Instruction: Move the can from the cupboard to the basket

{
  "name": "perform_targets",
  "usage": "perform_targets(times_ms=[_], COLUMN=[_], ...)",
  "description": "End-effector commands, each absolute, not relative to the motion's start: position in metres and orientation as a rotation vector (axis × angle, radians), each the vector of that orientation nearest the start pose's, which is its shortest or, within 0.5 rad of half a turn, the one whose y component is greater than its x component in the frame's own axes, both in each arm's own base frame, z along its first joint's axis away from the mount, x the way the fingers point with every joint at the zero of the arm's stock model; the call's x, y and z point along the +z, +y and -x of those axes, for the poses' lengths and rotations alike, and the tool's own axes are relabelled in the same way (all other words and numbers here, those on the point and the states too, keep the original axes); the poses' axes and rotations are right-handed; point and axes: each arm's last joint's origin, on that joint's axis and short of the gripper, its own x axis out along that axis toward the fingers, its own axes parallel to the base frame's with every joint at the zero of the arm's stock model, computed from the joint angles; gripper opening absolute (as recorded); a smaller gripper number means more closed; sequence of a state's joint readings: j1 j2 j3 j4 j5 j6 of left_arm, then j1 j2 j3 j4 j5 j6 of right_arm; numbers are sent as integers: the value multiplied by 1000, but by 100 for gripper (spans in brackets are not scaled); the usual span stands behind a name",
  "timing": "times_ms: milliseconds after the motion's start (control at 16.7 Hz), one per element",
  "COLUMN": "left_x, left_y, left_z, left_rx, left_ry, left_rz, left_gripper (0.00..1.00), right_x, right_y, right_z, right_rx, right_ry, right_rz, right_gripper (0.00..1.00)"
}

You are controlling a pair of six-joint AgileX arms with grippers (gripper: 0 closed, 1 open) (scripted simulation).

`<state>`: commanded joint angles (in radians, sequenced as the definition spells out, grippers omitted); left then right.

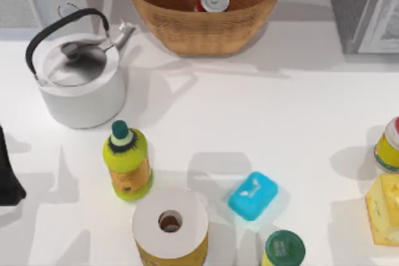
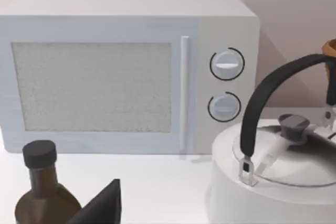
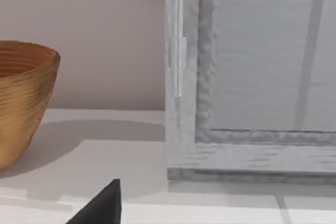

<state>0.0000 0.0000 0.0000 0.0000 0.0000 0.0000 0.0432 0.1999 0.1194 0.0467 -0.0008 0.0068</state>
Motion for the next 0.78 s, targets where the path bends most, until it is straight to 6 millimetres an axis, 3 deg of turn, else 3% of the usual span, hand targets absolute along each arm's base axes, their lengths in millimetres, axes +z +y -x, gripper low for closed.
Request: perform_targets(times_ms=[300,780], left_x=[160,160], left_y=[-1,-1], left_z=[-106,-106], left_rx=[0,0], left_ry=[0,0], left_rz=[0,0], left_gripper=[100,100], right_x=[161,163], right_y=[-1,-2], right_z=[-106,-106], right_rx=[2,4], right_ry=[1,-5], right_rz=[0,-1], right_gripper=[100,100])
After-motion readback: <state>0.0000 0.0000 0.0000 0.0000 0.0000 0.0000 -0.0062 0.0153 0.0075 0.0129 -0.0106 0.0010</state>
